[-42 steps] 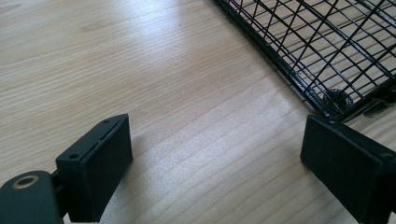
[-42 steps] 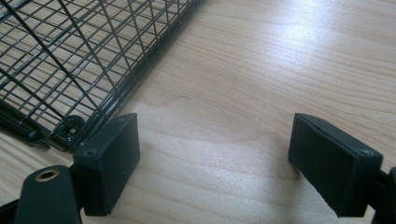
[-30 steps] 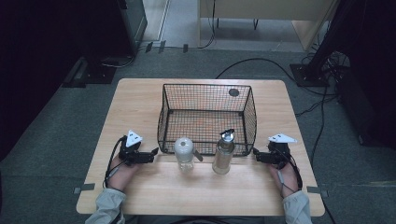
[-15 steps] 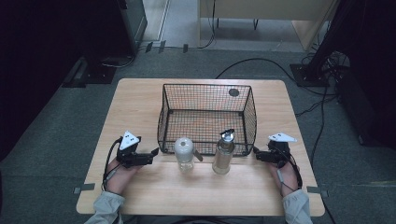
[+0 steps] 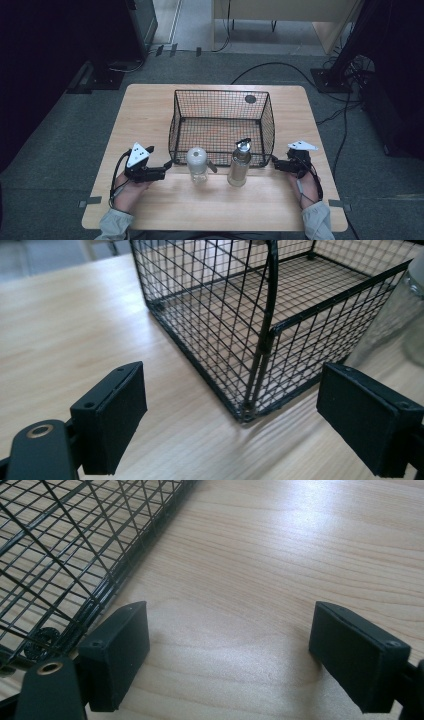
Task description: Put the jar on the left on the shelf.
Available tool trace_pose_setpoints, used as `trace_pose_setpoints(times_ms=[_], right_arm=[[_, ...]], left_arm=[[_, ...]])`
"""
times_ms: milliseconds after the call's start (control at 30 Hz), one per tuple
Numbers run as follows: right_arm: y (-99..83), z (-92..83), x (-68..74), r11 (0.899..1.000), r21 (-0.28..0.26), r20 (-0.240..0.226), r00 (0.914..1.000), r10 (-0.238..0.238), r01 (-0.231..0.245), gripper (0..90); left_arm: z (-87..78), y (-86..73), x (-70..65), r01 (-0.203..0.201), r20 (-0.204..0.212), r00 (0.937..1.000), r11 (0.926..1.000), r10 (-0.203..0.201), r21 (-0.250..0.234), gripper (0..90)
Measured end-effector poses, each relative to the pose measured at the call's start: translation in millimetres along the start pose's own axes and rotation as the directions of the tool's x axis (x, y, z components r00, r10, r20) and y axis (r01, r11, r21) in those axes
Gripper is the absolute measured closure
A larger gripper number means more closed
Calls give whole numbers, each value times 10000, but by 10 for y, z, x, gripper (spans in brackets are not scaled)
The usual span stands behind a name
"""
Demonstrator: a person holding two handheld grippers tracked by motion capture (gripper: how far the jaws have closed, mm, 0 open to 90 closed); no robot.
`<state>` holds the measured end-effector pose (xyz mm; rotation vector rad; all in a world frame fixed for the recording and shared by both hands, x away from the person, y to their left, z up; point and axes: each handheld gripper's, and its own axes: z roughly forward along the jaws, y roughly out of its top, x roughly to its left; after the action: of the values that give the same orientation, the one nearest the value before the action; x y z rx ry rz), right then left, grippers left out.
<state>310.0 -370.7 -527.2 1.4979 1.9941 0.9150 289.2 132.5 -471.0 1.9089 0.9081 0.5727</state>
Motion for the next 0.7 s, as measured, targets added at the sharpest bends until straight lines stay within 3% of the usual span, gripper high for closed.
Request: trace_pose_setpoints(times_ms=[67, 200, 433, 567, 700], right_arm=[[3, 3, -3, 10000, -5, 8, 10000, -22, 22, 161], [8, 8, -4, 10000, -3, 28, 10000, 1, -1, 160], [12, 12, -6, 10000, 4, 14, 10000, 33, -33, 161], [12, 13, -7, 10000, 2, 16, 10000, 31, -31, 161], [12, 13, -7, 10000, 4, 16, 10000, 35, -35, 161]], left_arm=[[-36, 36, -18, 141, 344, 9993, 9998, -136, -153, 127], [-67, 61, -57, 195, 609, 9980, 9991, -171, -389, 126], [-124, 104, -138, 3, 837, 9965, 9969, 63, -788, 127], [-130, 140, -206, 116, 1413, 9900, 9947, 31, -1025, 127], [-129, 156, -244, 233, 1713, 9852, 9929, -30, -1167, 127]])
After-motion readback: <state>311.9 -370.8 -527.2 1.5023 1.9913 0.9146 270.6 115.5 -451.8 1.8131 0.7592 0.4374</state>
